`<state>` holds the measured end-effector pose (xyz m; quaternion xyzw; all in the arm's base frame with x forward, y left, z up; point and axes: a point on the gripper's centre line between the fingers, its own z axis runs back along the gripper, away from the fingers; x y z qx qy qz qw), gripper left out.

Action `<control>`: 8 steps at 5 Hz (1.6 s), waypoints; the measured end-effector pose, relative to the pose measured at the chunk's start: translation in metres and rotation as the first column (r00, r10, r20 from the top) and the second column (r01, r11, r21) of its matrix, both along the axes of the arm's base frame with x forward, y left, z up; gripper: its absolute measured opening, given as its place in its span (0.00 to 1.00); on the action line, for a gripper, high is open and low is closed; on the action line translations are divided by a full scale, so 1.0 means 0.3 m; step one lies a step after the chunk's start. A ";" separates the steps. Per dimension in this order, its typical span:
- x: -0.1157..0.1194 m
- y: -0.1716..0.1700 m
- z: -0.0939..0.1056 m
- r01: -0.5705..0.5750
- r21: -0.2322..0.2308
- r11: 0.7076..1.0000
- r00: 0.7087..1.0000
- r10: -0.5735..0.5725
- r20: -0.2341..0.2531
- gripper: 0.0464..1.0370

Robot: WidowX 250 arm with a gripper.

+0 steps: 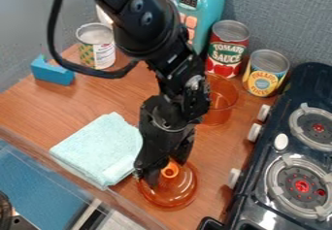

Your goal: Take the lid and put it on the container

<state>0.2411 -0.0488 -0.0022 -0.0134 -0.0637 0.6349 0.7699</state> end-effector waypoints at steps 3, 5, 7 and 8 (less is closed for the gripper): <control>0.015 -0.001 -0.009 0.009 -0.019 1.000 1.000 -0.008 0.027 0.34; 0.011 0.001 0.112 0.010 -0.032 0.999 0.997 -0.007 0.078 0.34; 0.107 0.040 0.260 -0.047 -0.089 0.995 0.987 0.060 0.149 0.34; 0.215 0.040 0.288 -0.040 -0.100 0.994 0.982 0.058 0.177 0.34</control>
